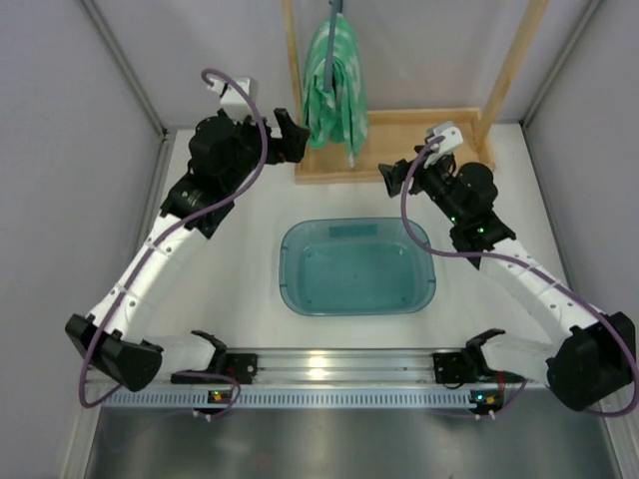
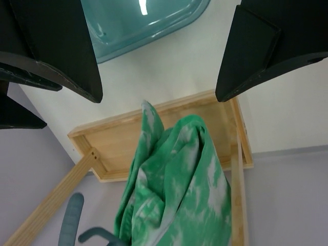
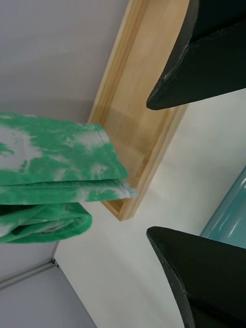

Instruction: Remove the trousers from the hanger

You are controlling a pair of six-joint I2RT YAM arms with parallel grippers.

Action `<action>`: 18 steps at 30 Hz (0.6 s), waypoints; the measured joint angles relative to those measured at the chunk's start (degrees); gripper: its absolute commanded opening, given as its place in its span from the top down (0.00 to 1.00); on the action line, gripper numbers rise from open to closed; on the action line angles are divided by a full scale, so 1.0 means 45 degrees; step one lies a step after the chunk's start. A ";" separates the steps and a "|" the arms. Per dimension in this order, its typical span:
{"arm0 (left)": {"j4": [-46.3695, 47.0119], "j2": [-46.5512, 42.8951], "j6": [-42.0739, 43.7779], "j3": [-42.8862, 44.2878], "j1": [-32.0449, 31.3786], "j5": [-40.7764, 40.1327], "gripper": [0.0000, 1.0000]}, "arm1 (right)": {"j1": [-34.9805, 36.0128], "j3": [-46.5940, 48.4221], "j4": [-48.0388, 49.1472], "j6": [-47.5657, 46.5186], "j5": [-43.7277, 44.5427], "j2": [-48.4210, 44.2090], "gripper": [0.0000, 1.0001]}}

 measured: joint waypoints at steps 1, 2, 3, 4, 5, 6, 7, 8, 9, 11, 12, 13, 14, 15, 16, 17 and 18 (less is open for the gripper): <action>0.0005 0.0301 0.0131 0.0340 0.0005 -0.0083 0.02 | 0.0000 0.0180 0.0073 -0.0117 0.0053 0.0214 0.01; 0.0024 0.0525 0.0282 0.0675 0.0000 -0.0078 0.02 | 0.0000 0.0379 0.0204 -0.0214 0.0112 0.0427 0.01; 0.0087 0.0651 0.0418 0.0928 0.0000 -0.0058 0.02 | 0.0000 0.0617 0.0350 -0.0311 0.0155 0.0695 0.01; 0.0194 0.0719 0.0510 0.1137 0.0000 0.0083 0.02 | 0.0000 0.0889 0.0393 -0.0398 0.0194 0.0962 0.01; 0.0369 0.0777 0.0597 0.1350 0.0000 0.0306 0.02 | 0.0005 0.1190 0.0457 -0.0481 0.0204 0.1258 0.01; 0.0559 0.0845 0.0680 0.1593 0.0000 0.0602 0.02 | 0.0005 0.1549 0.0529 -0.0588 0.0209 0.1603 0.01; 0.0772 0.0947 0.0748 0.1914 -0.0005 0.0923 0.02 | 0.0000 0.1885 0.0539 -0.0665 0.0238 0.1914 0.01; 0.0923 0.1059 0.0787 0.2186 -0.0024 0.1151 0.02 | 0.0005 0.2195 0.0544 -0.0738 0.0296 0.2195 0.00; 0.1044 0.1258 0.0835 0.2594 -0.0087 0.1345 0.02 | 0.0005 0.2565 0.0573 -0.0811 0.0393 0.2511 0.01; 0.1418 0.1831 0.1025 0.3429 -0.0277 0.1564 0.02 | 0.0005 0.3133 0.0568 -0.0874 0.0612 0.3060 0.01; 0.1564 0.2103 0.1127 0.3793 -0.0393 0.1579 0.02 | 0.0005 0.3313 0.0573 -0.0889 0.0699 0.3259 0.01; 0.1637 0.2448 0.1258 0.4187 -0.0529 0.1554 0.02 | 0.0005 0.3487 0.0578 -0.0923 0.0777 0.3458 0.01; 0.1651 0.2793 0.1418 0.4537 -0.0665 0.1477 0.02 | 0.0005 0.3580 0.0588 -0.0933 0.0816 0.3623 0.01; 0.1715 0.3128 0.1569 0.4881 -0.0782 0.1287 0.03 | 0.0000 0.3633 0.0568 -0.0933 0.0816 0.3716 0.01; 0.1719 0.3512 0.1841 0.5265 -0.0918 0.0962 0.03 | 0.0005 0.3657 0.0597 -0.0933 0.0792 0.3832 0.01; 0.1753 0.3944 0.2147 0.5659 -0.1103 0.0578 0.04 | 0.0005 0.3696 0.0583 -0.0928 0.0748 0.3934 0.01; 0.1773 0.4260 0.2404 0.5960 -0.1239 0.0185 0.04 | 0.0005 0.3735 0.0612 -0.0928 0.0704 0.4031 0.01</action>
